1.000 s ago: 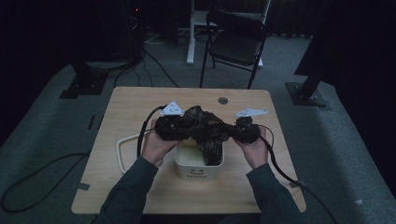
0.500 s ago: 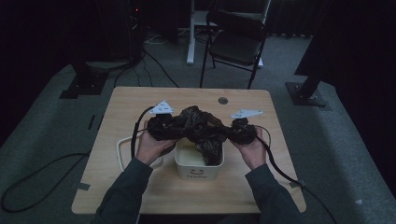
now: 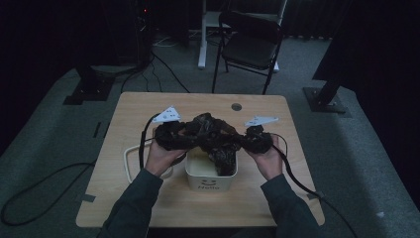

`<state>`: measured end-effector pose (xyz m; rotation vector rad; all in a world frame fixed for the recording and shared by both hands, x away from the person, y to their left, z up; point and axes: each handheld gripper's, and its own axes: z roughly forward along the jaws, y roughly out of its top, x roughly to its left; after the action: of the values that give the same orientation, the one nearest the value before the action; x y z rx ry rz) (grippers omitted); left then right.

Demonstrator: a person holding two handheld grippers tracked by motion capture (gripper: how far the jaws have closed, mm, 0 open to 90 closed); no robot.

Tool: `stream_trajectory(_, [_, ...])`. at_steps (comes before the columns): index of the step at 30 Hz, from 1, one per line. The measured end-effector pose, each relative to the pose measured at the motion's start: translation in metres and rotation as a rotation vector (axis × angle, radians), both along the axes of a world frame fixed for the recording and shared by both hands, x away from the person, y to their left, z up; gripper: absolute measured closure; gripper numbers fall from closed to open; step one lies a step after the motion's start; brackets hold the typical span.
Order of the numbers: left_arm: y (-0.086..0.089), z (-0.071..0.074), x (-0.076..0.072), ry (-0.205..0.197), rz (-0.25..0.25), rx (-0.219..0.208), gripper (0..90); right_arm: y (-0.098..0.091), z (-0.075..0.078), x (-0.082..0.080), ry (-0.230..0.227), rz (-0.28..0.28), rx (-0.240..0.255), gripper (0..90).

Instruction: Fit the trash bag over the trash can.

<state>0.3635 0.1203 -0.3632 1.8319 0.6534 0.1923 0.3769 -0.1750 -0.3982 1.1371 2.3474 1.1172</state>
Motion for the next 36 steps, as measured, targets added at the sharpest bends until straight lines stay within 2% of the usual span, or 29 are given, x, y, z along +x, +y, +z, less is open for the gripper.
stream_trajectory(3, [0.007,-0.001,-0.006,-0.017,0.012,0.030,39.9,-0.002,0.001,0.001,0.003,-0.009,0.004,90.0])
stream_trajectory(8, [0.016,-0.008,-0.012,-0.018,0.022,0.068,47.5,-0.003,0.002,0.002,0.005,-0.013,0.005,90.0])
stream_trajectory(9, [0.020,-0.012,-0.015,-0.022,0.030,0.094,47.5,-0.003,0.002,0.002,0.007,-0.014,0.007,90.0])
stream_trajectory(11, [0.024,-0.015,-0.018,-0.040,0.051,0.100,56.3,-0.003,0.002,0.003,0.010,-0.016,0.011,90.0])
stream_trajectory(13, [0.028,-0.015,-0.019,-0.045,0.073,0.089,60.1,-0.004,0.002,0.004,0.011,-0.017,0.012,90.0])
stream_trajectory(14, [0.030,-0.015,-0.020,-0.043,0.073,0.082,62.2,-0.004,0.002,0.004,0.011,-0.017,0.012,90.0])
stream_trajectory(18, [0.031,-0.018,-0.022,-0.042,0.068,0.108,67.6,-0.005,0.003,0.004,0.012,-0.020,0.016,90.0])
stream_trajectory(22, [0.021,-0.026,-0.022,-0.035,0.045,0.162,66.8,-0.005,0.003,0.004,0.016,-0.018,0.025,90.0])
stream_trajectory(25, [0.007,-0.032,-0.022,-0.042,0.032,0.237,63.7,-0.004,0.002,0.004,0.018,-0.017,0.025,90.0])
stream_trajectory(28, [-0.004,-0.038,-0.020,-0.048,0.029,0.294,59.0,-0.004,0.003,0.004,0.018,-0.017,0.028,90.0])
stream_trajectory(36, [-0.021,-0.045,-0.013,-0.073,0.057,0.377,54.8,-0.005,0.003,0.003,0.017,-0.013,0.037,90.0])
